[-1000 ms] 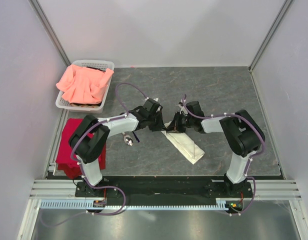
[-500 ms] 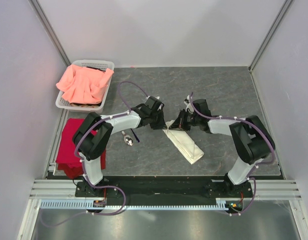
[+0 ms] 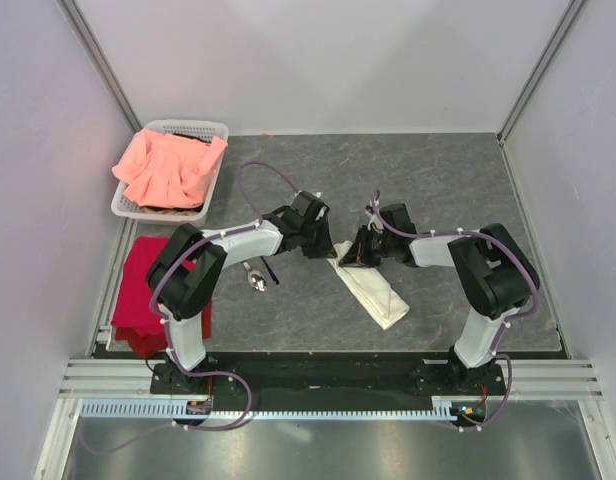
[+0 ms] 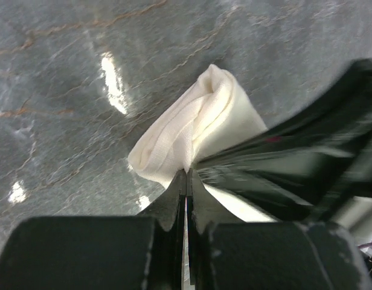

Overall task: Fold the napkin into a case and place the utensils inside
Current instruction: Grasp the top corner of the square folded napkin from the folded napkin.

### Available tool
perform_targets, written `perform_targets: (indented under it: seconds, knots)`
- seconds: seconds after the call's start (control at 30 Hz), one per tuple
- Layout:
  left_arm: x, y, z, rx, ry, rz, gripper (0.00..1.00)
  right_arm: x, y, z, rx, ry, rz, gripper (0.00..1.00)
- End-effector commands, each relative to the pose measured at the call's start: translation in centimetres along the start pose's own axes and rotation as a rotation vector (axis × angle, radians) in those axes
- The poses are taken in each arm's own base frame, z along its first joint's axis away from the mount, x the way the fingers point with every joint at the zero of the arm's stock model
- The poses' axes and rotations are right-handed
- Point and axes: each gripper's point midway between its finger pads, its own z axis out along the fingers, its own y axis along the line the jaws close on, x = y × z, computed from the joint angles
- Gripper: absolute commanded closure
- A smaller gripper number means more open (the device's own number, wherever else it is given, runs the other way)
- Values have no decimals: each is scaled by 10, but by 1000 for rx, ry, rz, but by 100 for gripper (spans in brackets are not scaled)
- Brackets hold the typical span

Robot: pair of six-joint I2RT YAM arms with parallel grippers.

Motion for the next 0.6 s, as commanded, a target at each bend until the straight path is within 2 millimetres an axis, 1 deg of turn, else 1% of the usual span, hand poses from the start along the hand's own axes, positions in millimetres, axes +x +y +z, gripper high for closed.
perform_targets:
  seconds: [0.0,0.07,0.1,0.17,0.23,0.27,0.3,0.33,0.4,0.43,0.47,0.53,0.57]
  knots:
    - [-18,-33,5,106,-17,21,86,11,-11,13,3,-4,21,93]
    - [-17,-29,14,95,-8,23,75,13,-15,13,15,-8,29,94]
    - [-20,-30,14,101,-9,21,74,16,-18,12,20,-2,35,94]
    - [-21,-30,11,102,-17,23,71,17,-18,10,19,-5,39,94]
    - [-24,-35,-1,120,-39,25,69,15,-17,5,17,-17,41,94]
    - [-25,-36,-6,127,-51,25,66,15,-17,3,17,-21,42,94]
    - [-27,-39,-15,140,-71,26,64,13,-17,1,16,-26,44,94]
    - [-29,-42,-19,152,-85,26,64,12,-15,0,13,-28,40,94]
    - [-35,-44,-29,161,-107,25,64,9,-13,-2,7,-35,43,95]
    - [-35,-43,-31,156,-109,22,66,6,-10,-5,1,-43,40,95]
    - [-37,-42,-32,152,-115,21,72,3,-7,-7,-3,-50,34,95]
    - [-39,-40,-34,144,-117,17,76,-1,-2,-12,-4,-58,25,95]
    - [-39,-39,-34,140,-116,13,84,-5,2,-13,-9,-66,16,95]
